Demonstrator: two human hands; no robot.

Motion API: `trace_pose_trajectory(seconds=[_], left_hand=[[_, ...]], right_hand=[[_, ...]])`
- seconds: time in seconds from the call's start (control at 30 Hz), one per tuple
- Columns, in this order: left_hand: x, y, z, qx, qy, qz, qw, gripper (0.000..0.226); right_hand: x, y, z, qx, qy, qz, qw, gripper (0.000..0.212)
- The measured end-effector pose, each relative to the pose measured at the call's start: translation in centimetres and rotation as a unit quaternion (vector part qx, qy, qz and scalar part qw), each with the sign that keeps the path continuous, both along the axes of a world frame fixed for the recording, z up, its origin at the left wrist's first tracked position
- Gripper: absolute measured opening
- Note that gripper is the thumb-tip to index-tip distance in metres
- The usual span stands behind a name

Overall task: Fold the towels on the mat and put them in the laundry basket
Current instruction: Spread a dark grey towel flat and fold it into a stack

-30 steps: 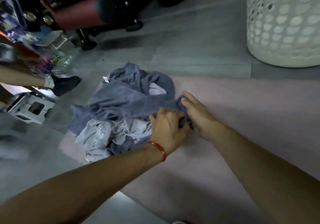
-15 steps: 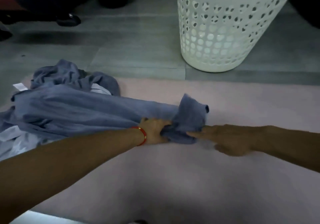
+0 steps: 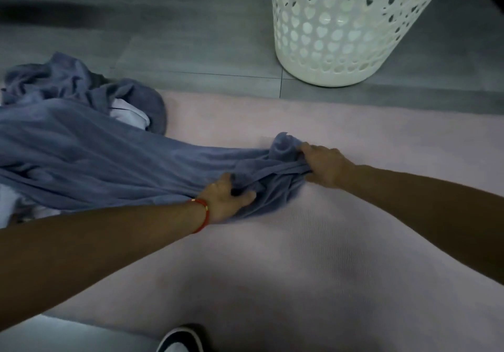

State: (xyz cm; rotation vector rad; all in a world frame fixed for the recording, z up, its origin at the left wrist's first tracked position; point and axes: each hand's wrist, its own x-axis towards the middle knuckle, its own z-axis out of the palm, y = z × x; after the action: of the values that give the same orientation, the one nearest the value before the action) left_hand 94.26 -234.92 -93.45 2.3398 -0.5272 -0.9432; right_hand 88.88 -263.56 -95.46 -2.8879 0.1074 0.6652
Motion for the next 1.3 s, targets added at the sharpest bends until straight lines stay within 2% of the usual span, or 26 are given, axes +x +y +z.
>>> trace_pose_trajectory(seconds=[0.07, 0.1, 0.2, 0.27, 0.33, 0.4, 0.47, 0.53, 0.63, 0.73, 0.8, 0.87, 0.9, 1.0, 1.07, 1.1, 1.17, 1.3], left_hand=[[0.9, -1.9, -0.6, 0.031, 0.011, 0.035, 0.999, 0.056], [1.1, -2.6, -0.8, 0.047, 0.011, 0.049, 0.998, 0.049], [1.5, -3.7, -1.3, 0.039, 0.053, 0.111, 0.992, 0.045], [2.0, -4.3, -1.0, -0.030, 0.094, 0.150, 0.984, 0.033], [2.6, -4.9, 0.4, -0.108, 0.118, 0.182, 0.970, 0.013], [3.1, -5.3, 2.4, -0.167, 0.103, 0.165, 0.967, 0.014], [3.8, -5.4, 4.6, -0.208, 0.072, 0.143, 0.965, 0.022], [5.1, -4.6, 6.5, -0.226, 0.046, 0.160, 0.960, 0.027], [7.4, -2.2, 8.7, -0.228, 0.009, 0.191, 0.955, 0.024], [8.7, 1.1, 10.0, -0.248, 0.015, 0.215, 0.945, 0.022], [9.2, 3.1, 10.2, -0.263, 0.027, 0.231, 0.936, 0.027], [9.6, 4.8, 10.4, -0.266, 0.048, 0.250, 0.930, 0.035], [9.8, 5.5, 10.5, -0.265, 0.059, 0.269, 0.924, 0.037], [10.0, 6.6, 11.2, -0.281, 0.106, 0.315, 0.900, 0.038], [9.9, 6.8, 11.7, -0.307, 0.095, 0.325, 0.890, 0.023], [9.9, 6.9, 11.8, -0.317, 0.073, 0.316, 0.891, 0.019], [10.2, 7.3, 11.9, -0.329, 0.015, 0.276, 0.903, 0.013], [11.3, 8.3, 12.1, -0.321, -0.069, 0.264, 0.907, 0.009]], right_hand=[[0.1, -0.3, 0.4, 0.007, -0.017, 0.015, 1.000, 0.034], [-0.2, -0.6, 0.6, 0.015, -0.025, 0.029, 0.999, 0.025], [-2.5, -1.3, 2.2, 0.059, -0.087, 0.074, 0.992, 0.023], [-4.8, -1.6, 2.4, 0.053, -0.188, 0.136, 0.971, 0.026], [-7.1, -2.1, 2.1, 0.015, -0.243, 0.172, 0.955, 0.027], [-8.5, -2.4, 2.2, 0.029, -0.223, 0.141, 0.964, 0.021], [-9.0, -2.0, 2.8, 0.153, -0.173, 0.021, 0.973, 0.015], [-8.8, -1.3, 3.5, 0.296, -0.108, -0.097, 0.944, 0.027], [-7.8, -0.3, 4.0, 0.357, -0.045, -0.098, 0.928, 0.045], [-6.4, 0.3, 5.1, 0.393, 0.040, -0.101, 0.913, 0.035], [-5.4, 0.9, 5.4, 0.390, 0.084, -0.069, 0.914, 0.035], [-4.5, 1.2, 5.3, 0.366, 0.094, -0.037, 0.925, 0.041], [-4.3, 1.4, 5.4, 0.342, 0.087, -0.019, 0.935, 0.038], [-4.1, 1.5, 6.0, 0.213, -0.048, 0.043, 0.975, 0.026], [-4.4, 1.3, 6.4, 0.151, -0.163, 0.053, 0.974, 0.023], [-4.5, 1.2, 6.7, 0.153, -0.200, 0.046, 0.967, 0.023], [-4.5, 0.7, 7.0, 0.194, -0.204, 0.012, 0.959, 0.031], [-4.9, -0.6, 7.2, 0.257, -0.100, 0.003, 0.961, 0.032]])
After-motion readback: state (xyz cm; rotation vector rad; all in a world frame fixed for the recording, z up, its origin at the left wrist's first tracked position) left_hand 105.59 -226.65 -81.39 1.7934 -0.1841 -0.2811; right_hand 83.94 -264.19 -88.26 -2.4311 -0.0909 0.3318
